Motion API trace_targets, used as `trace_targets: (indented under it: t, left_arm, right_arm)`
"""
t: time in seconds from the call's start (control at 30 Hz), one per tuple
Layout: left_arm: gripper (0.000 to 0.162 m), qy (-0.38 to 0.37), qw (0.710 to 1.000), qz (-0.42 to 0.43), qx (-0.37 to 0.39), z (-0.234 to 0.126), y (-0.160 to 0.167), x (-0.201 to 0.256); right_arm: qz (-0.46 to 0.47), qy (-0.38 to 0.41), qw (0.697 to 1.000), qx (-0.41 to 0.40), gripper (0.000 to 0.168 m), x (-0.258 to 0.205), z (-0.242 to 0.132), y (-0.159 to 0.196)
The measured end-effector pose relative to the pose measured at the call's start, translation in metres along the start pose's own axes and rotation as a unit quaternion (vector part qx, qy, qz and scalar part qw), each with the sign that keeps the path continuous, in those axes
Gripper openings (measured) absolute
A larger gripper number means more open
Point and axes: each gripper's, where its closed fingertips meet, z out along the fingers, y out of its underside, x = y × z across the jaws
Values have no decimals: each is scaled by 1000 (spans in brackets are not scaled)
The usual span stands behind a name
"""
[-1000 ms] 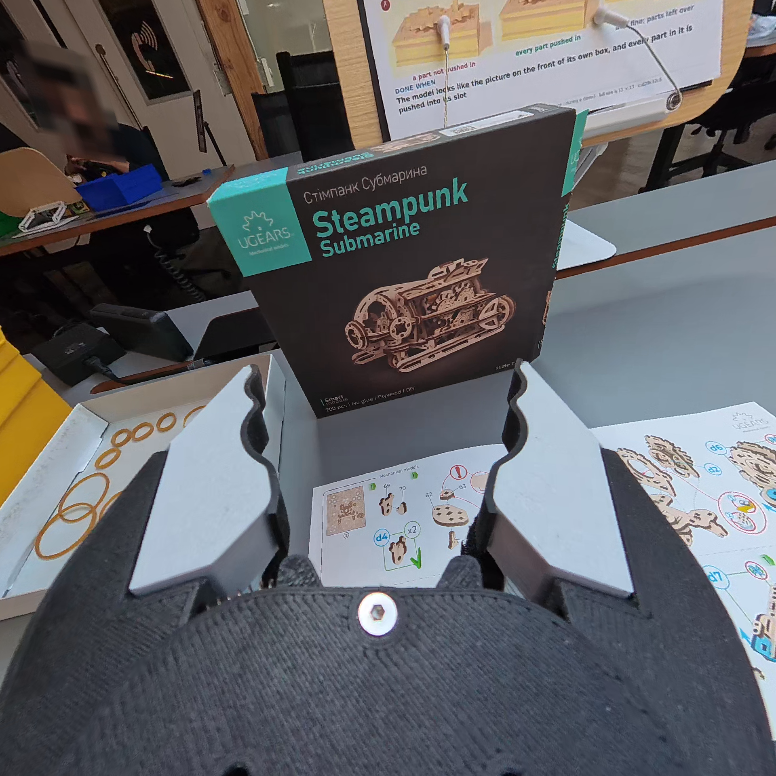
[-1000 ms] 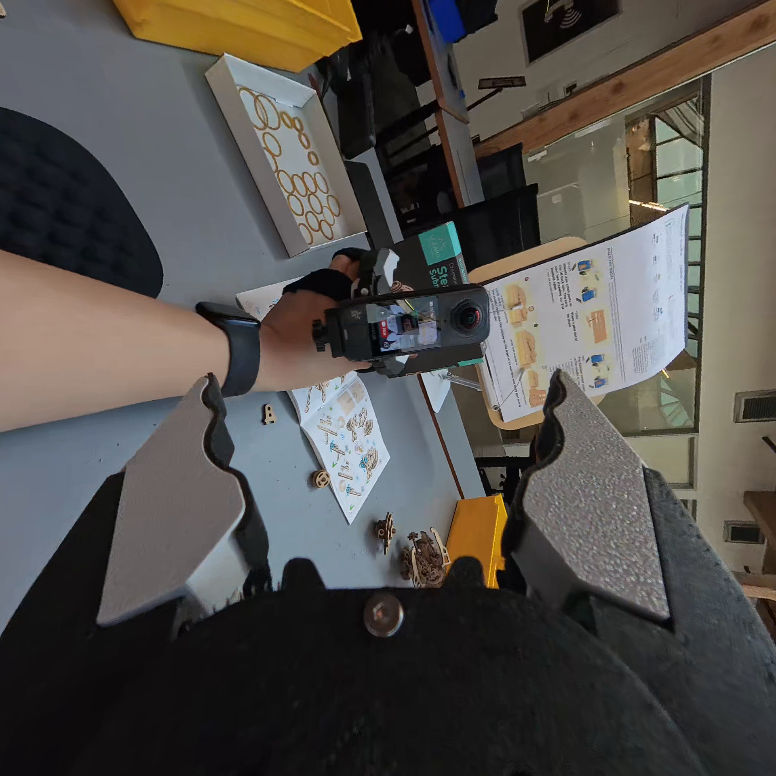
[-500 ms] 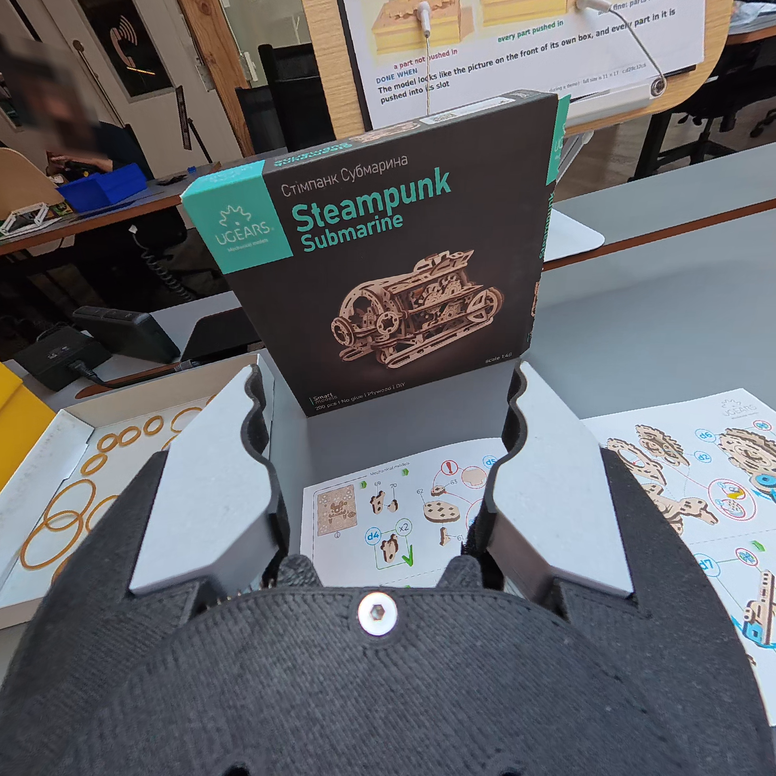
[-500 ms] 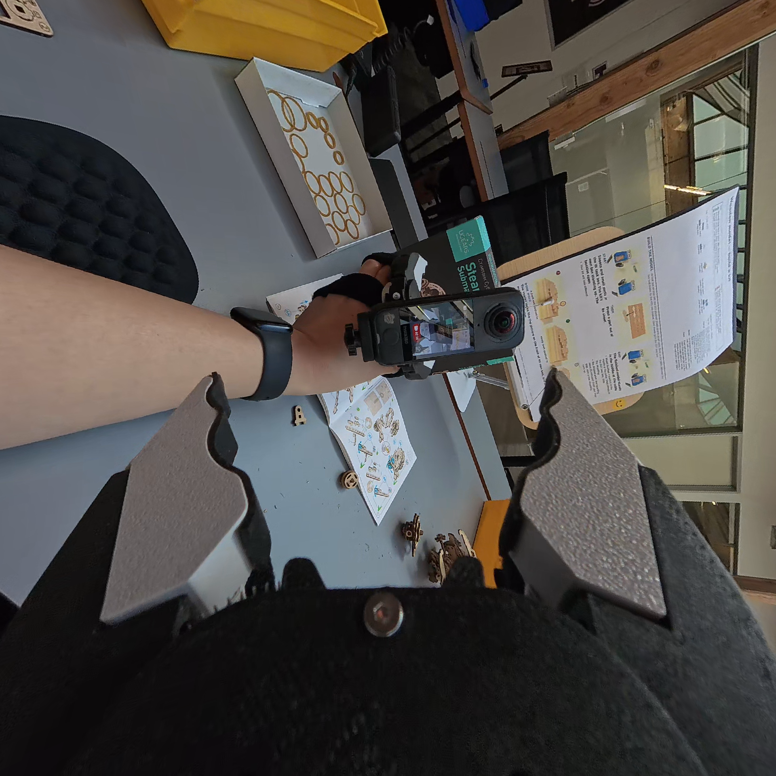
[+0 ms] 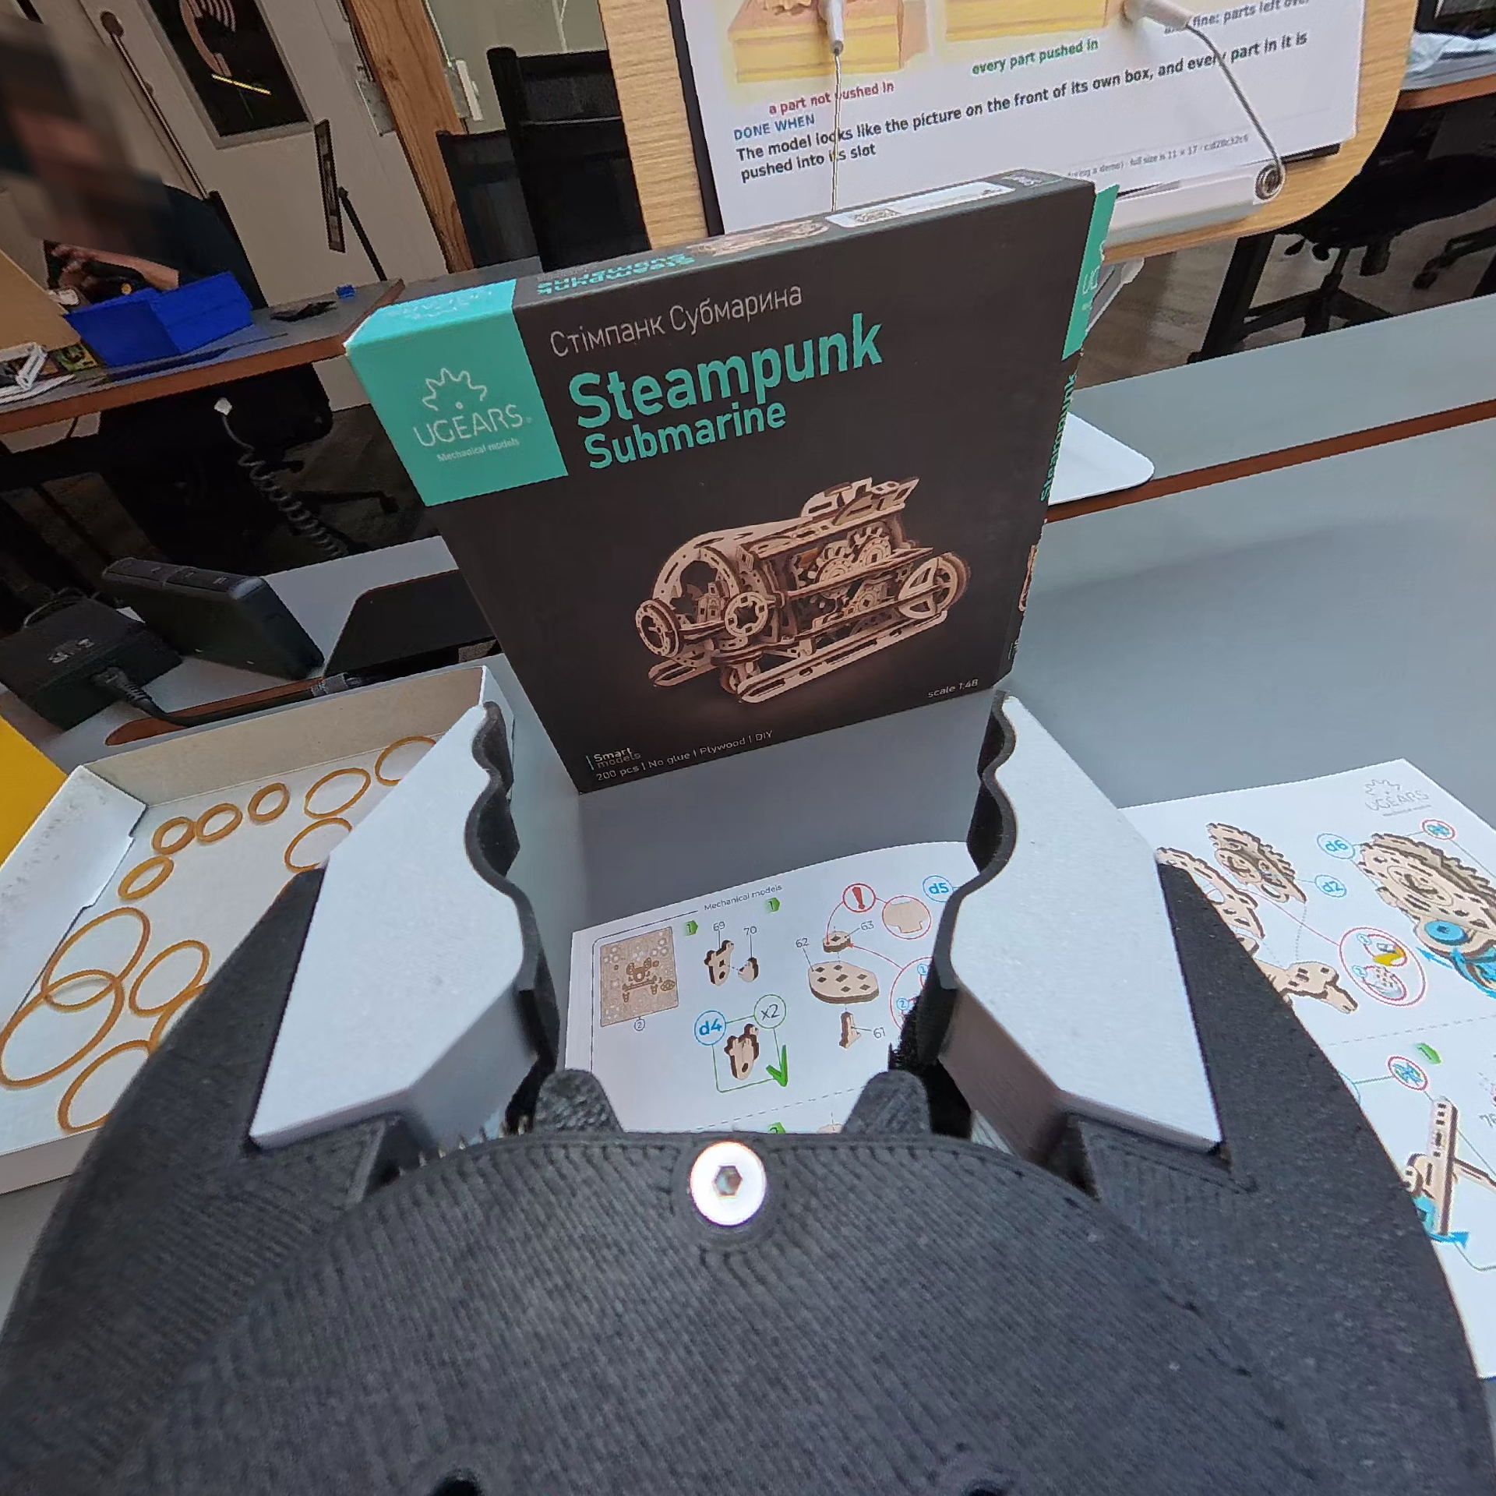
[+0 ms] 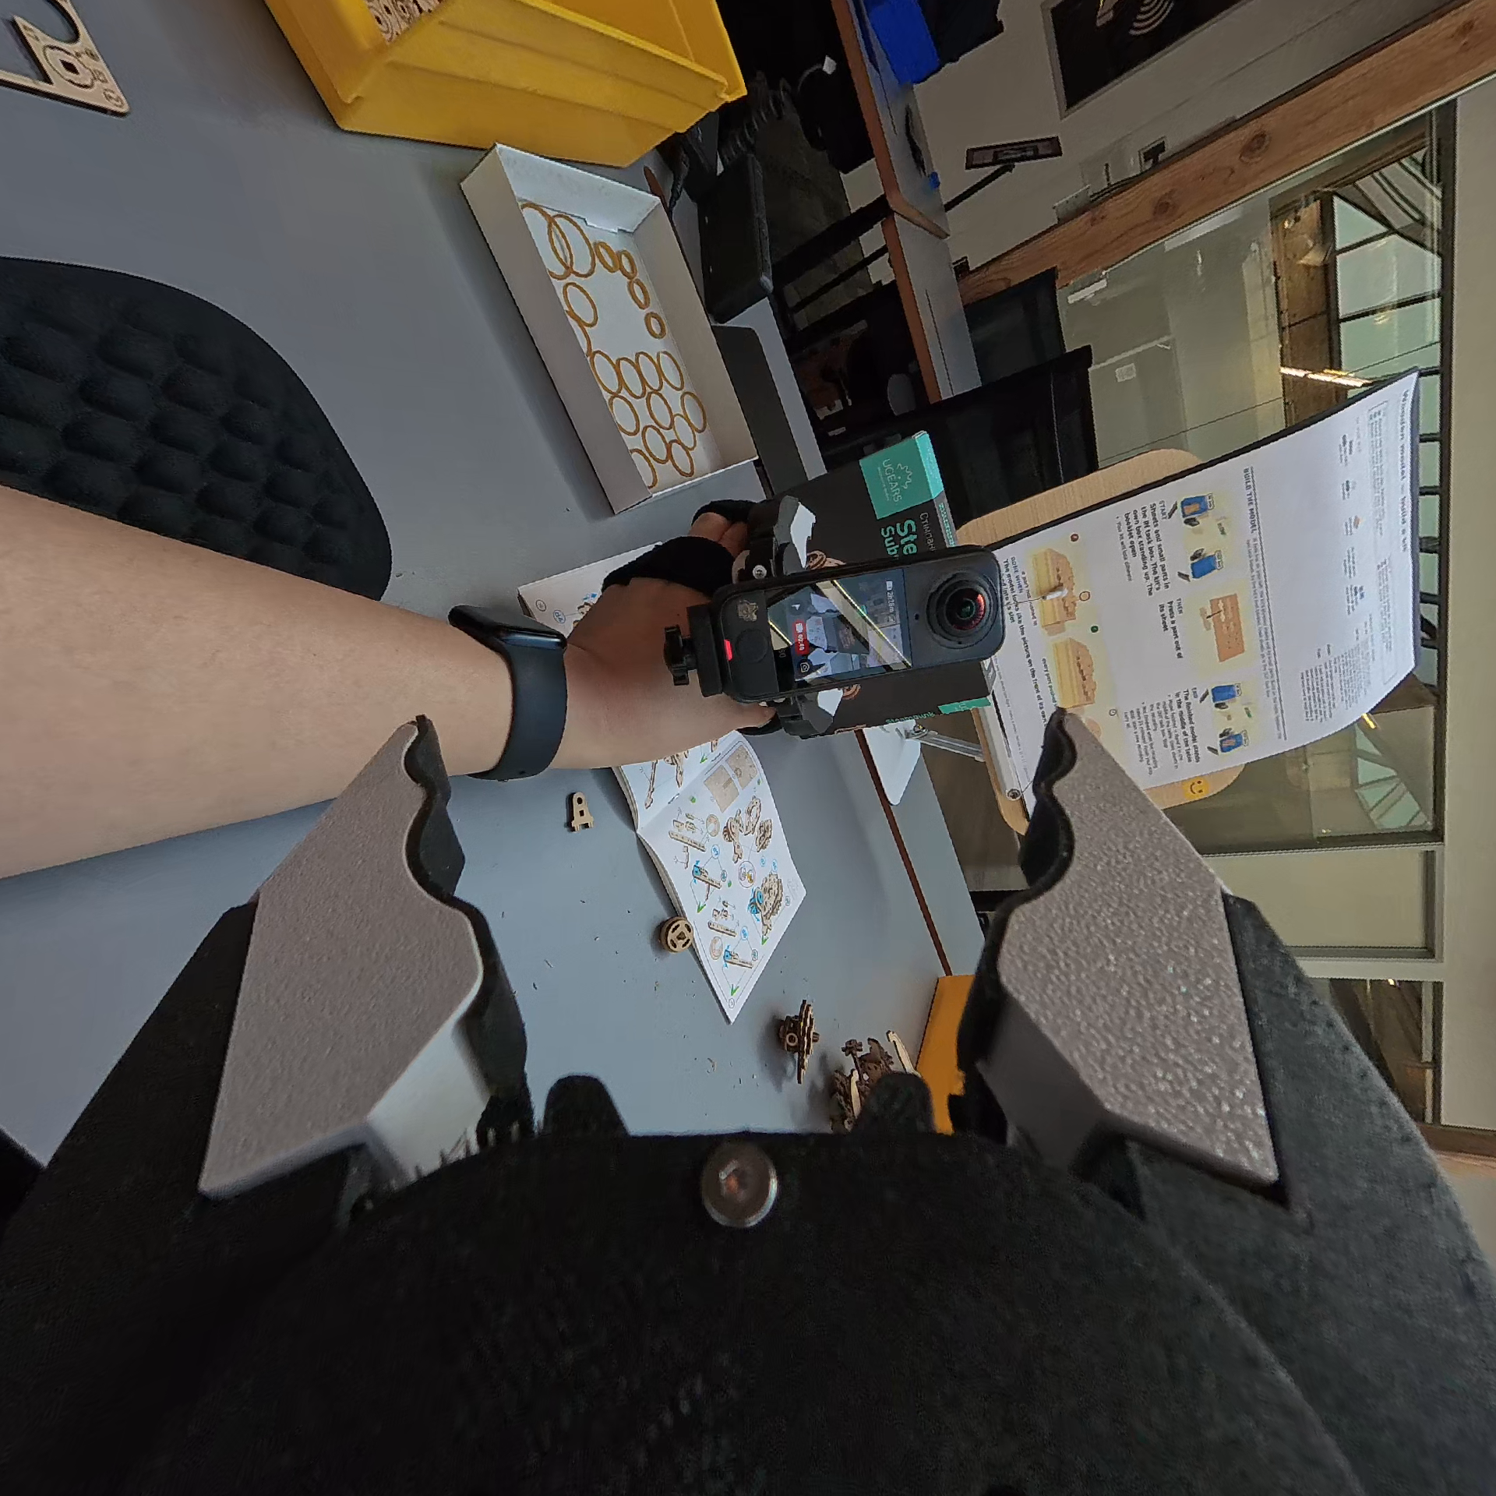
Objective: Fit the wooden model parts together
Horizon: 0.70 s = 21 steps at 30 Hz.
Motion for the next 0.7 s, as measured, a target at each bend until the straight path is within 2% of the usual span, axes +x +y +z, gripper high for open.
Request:
trace_targets:
  t: [0.3, 0.37, 0.43, 0.47, 0.53, 0.6, 0.67, 0.7]
  left_arm:
    - [115, 4, 1000, 3, 2, 0, -1, 3]
    - [117, 5, 1000, 5, 11, -3, -10, -1]
    - [117, -13, 999, 1, 36, -14, -33, -21]
    - [116, -27, 998, 3, 59, -27, -52, -38]
    - [102, -42, 991, 44, 115, -69, -91, -69]
    - [97, -23, 978, 128, 165, -120, -120, -75]
    - [114, -2, 962, 213, 172, -163, -135, -64]
    - [116, 28, 952, 251, 173, -184, -140, -47]
  right_arm:
    - [8, -4, 1000, 10, 141, 2, -2, 0]
    - [34, -1, 999, 33, 141, 19, -8, -4]
    - [100, 12, 993, 56, 142, 59, -18, 3]
    - [139, 18, 988, 65, 143, 81, -22, 14]
    - [203, 35, 977, 58, 144, 119, -20, 56]
    - [236, 60, 970, -9, 145, 137, 0, 119]
    - [269, 75, 959, -55, 147, 138, 29, 167]
    - [274, 73, 957, -63, 147, 131, 46, 177]
